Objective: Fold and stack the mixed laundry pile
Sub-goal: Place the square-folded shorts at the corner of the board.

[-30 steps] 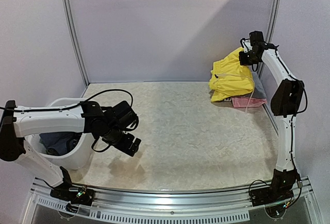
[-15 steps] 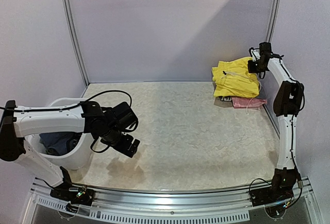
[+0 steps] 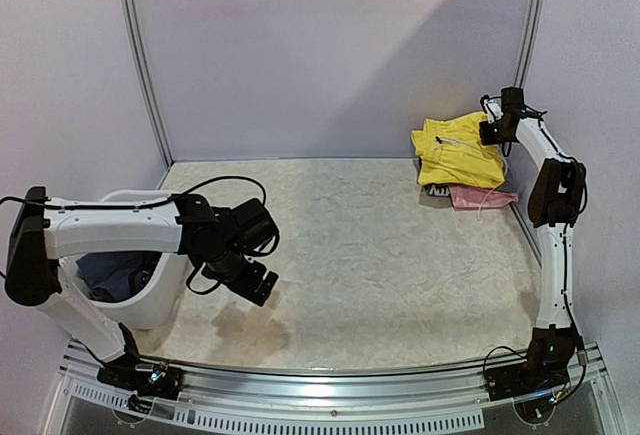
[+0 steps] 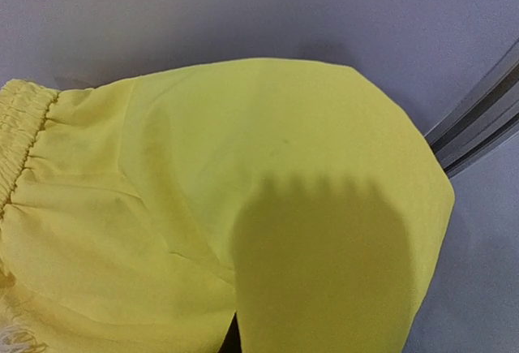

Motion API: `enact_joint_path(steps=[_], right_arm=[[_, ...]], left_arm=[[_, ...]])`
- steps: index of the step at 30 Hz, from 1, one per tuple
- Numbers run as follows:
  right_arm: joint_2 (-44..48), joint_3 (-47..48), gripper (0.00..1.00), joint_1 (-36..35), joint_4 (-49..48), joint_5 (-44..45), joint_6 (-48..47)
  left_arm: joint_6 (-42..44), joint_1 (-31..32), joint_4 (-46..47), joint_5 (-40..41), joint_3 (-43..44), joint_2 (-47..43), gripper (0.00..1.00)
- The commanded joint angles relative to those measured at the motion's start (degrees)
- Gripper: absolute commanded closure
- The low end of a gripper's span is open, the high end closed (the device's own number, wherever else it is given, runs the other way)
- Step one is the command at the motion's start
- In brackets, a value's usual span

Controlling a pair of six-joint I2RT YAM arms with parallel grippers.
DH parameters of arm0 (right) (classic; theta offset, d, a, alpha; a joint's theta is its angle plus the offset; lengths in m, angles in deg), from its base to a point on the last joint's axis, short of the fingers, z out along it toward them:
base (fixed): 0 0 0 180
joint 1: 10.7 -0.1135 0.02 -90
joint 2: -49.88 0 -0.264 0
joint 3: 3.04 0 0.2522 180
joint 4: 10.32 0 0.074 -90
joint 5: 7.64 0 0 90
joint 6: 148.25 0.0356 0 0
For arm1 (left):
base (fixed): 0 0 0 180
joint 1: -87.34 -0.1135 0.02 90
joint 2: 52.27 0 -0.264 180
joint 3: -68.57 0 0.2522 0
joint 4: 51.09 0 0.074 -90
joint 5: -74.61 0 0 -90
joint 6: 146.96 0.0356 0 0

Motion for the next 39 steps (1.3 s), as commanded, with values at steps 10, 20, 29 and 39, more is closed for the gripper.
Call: enact_joint_path(steps=[10,20,29,39], right_arm=[[-2.6,-1.6,1.0,3.3,-6.2,6.1,-7.1],[0.2,-2.1,1.0,3.9,-8.5,5.9,-9.2],[0.2,-3.7,1.0,3.8,-11.5,5.5,-9.2],[0.1,-5.2,0.88,3.4,-17.3,9.8,-8.6]], left_arm=[[-0.5,0.5,-1.9,-0.1,1.1,1.3,0.01],[-0.3,0.3,-2.1,0.1,1.2,1.5,0.01],[0.7,-0.1,-1.6,-0.4,1.2,2.1,0.01],[-0.2,-0.1,-1.6,-0.3,-0.3,0.5,0.01]])
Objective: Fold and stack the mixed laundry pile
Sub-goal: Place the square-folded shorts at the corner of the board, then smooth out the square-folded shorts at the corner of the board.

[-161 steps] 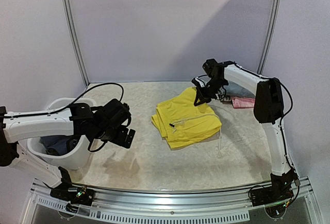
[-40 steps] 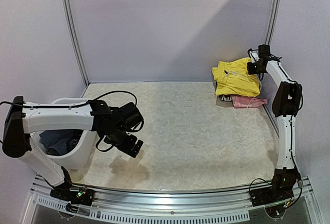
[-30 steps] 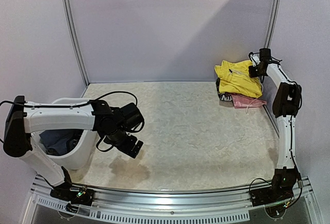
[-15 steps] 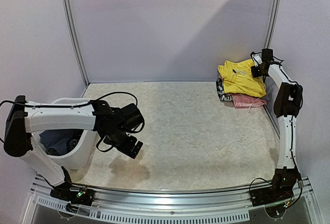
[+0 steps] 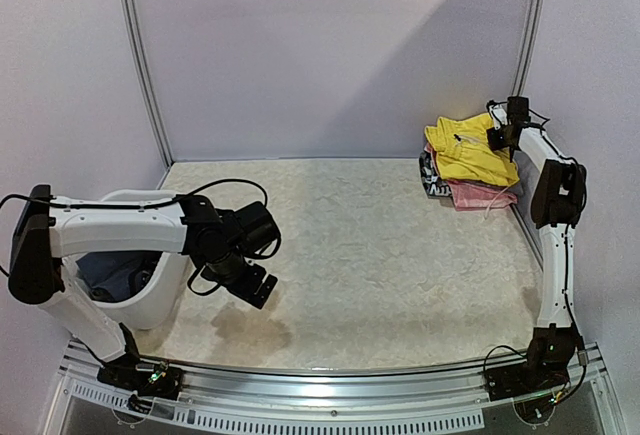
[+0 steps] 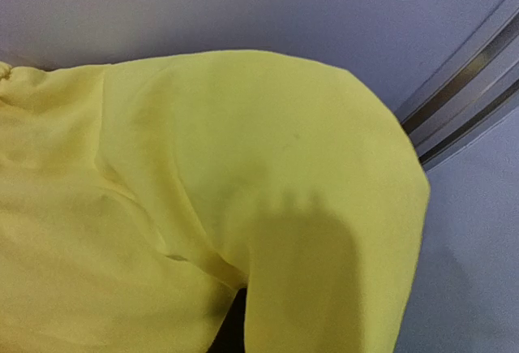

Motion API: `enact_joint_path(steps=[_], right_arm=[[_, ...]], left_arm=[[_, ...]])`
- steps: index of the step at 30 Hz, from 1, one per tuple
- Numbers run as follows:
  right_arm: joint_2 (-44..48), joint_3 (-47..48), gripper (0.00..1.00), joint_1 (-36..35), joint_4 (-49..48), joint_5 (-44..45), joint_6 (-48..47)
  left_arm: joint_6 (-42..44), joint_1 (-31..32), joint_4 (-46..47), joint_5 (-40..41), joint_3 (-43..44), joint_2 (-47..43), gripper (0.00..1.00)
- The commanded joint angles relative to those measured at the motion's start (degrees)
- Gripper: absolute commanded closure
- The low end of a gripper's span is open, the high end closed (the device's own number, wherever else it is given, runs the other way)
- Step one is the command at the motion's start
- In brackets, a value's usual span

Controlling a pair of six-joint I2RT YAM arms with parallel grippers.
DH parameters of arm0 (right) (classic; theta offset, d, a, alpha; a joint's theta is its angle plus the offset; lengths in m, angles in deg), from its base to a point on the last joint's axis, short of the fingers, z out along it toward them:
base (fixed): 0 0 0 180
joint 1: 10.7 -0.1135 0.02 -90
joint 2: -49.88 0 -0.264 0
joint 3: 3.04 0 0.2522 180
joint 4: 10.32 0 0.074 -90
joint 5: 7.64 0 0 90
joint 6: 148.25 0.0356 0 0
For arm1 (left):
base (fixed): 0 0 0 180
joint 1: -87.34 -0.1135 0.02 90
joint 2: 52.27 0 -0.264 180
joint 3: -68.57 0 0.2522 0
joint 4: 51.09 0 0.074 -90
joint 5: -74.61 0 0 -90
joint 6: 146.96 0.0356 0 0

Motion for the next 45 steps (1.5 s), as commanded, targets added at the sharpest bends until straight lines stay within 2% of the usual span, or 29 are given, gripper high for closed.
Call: enact_joint_path(steps=[1,3,4,7,13,17,22,27,34,45], right_arm=[[1.7,-0.8,0.77,0.7,-5.6,4.8,1.2],[1.6,-0.8,0.47,0.1,-6.1,7.7,1.9],[1.8,-0.8,0.39,-0.3,-6.5,9.5,2.2],[2.7,-0.8,0.27,-1.0,-8.3,13.3,3.3],[7.0,-0.8,0.12,-2.3,-9.9,16.6,7.3],[10.8,-3.1,0.09,-2.7,-8.4,12.2,12.6],[18.3,-12.1,0.07,-2.9,-9.3,6.0,19.7],[20.4,-14.6,0.11,-3.0,-7.2,1.5,25.8],[16.9,-13.2,0.16,-2.7,-6.6,-1.0,32.1],[4.1,-5.1,0.25,3.1,-15.1,-14.0,47.2]], left_arm=[[-0.2,-0.1,-0.2,-0.3,-0.6,-1.0,0.01],[-0.4,-0.1,-0.1,-0.3,-0.9,-1.1,0.01],[-0.5,-0.1,0.0,-0.3,-1.0,-1.3,0.01],[-1.1,-0.1,0.6,-0.2,-1.9,-2.1,0.01],[-1.8,-0.1,2.2,0.2,-3.5,-3.4,0.01],[-2.3,-0.1,3.4,1.1,-4.7,-5.0,0.01],[-3.1,-0.1,4.3,2.4,-6.5,-7.8,0.01],[-3.8,-0.1,5.4,2.9,-8.8,-10.6,0.01],[-5.5,-0.1,4.2,3.5,-10.5,-15.3,0.0],[-10.8,-0.1,-0.5,3.8,-12.6,-22.4,0.0]])
